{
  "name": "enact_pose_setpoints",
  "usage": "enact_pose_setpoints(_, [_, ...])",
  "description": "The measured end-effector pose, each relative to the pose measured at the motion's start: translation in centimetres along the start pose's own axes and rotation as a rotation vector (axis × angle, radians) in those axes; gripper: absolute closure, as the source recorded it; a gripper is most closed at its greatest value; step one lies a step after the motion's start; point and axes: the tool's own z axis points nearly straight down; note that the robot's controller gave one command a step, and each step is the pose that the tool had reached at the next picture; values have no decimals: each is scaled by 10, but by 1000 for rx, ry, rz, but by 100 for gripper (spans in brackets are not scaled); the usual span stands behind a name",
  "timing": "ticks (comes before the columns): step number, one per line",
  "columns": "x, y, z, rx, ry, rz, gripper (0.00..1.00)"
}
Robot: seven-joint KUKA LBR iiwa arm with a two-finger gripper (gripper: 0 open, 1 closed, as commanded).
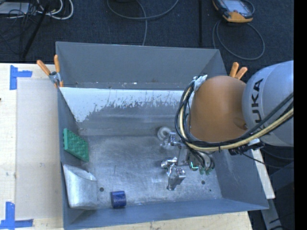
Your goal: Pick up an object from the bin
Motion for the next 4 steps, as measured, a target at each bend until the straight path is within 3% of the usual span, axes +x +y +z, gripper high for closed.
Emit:
enact_pose_setpoints(1, [-60,-51,101,1,-4,-165,0])
enact_pose_setpoints(2, [-90,-86,115,-5,-10,-231,0])
enact_pose_setpoints(3, [-91,-88,116,0,-17,-225,100])
enact_pose_setpoints(4, [-87,-90,118,1,-2,-225,0])
